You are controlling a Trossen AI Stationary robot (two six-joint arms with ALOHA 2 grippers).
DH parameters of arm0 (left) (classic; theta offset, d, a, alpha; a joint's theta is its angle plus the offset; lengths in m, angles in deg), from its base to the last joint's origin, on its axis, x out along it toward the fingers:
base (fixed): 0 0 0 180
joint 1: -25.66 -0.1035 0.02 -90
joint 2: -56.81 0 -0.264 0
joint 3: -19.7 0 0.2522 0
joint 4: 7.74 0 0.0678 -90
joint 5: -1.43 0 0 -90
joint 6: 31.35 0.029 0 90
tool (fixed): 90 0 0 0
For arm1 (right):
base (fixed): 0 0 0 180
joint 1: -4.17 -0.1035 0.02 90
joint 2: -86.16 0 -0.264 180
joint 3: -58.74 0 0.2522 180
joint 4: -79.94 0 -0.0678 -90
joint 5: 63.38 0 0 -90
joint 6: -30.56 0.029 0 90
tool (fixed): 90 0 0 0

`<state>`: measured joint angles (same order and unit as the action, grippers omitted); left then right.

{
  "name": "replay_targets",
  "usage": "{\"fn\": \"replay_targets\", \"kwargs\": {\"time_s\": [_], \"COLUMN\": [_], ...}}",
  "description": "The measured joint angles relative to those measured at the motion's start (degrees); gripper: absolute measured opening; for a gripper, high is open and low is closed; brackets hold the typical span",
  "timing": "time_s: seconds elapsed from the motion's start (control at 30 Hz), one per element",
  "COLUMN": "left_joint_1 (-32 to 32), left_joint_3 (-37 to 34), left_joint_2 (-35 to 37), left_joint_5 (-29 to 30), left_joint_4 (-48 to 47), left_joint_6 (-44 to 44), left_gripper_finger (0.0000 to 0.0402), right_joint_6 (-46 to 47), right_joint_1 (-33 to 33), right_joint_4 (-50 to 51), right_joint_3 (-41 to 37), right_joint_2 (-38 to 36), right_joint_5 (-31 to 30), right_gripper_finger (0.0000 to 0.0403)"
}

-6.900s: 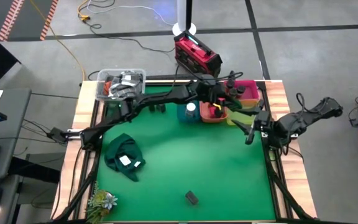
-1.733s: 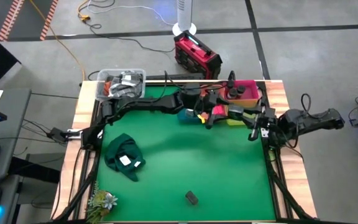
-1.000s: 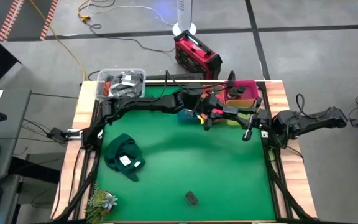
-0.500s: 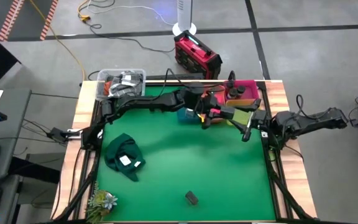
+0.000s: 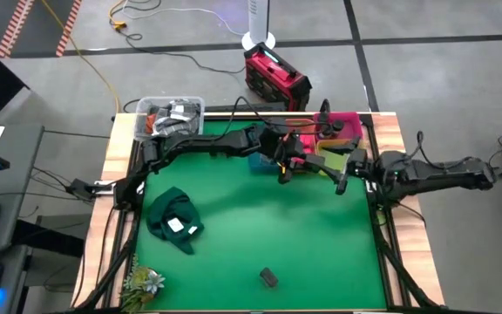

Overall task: Sort spices by type
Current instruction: Put the black seasoning can into the yellow bin

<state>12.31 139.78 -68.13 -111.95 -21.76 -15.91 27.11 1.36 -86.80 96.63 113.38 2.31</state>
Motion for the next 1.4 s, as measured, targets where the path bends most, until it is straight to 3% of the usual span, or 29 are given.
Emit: {"fn": "replay_targets", "kwargs": {"time_s": [0.23, 0.63, 0.83, 1.13, 1.4], "left_joint_1": [0.0, 0.1, 0.1, 0.1, 0.1], "left_joint_3": [0.0, 0.0, 0.0, 0.0, 0.0], "left_joint_2": [0.0, 0.0, 0.0, 0.0, 0.0], "left_joint_5": [0.0, 0.0, 0.0, -0.1, 1.6], "left_joint_4": [-0.3, -0.3, -0.3, -0.4, -0.5], "left_joint_6": [-0.1, -0.1, -0.1, -0.2, -1.9], "left_gripper_finger": [0.011, 0.011, 0.011, 0.011, 0.0112], "right_joint_6": [0.0, -1.4, -1.5, -1.6, -1.5], "right_joint_1": [3.2, 4.8, 5.6, 5.6, 5.6], "right_joint_4": [-0.9, -5.8, -5.7, -4.8, -3.5], "right_joint_3": [1.7, 1.8, 1.8, 1.8, 1.8], "right_joint_2": [6.7, 12.5, 12.9, 12.9, 12.8], "right_joint_5": [3.8, 4.8, 4.9, 5.3, 5.3], "right_gripper_finger": [0.0311, 0.0307, 0.0263, 0.016, 0.0171]}}
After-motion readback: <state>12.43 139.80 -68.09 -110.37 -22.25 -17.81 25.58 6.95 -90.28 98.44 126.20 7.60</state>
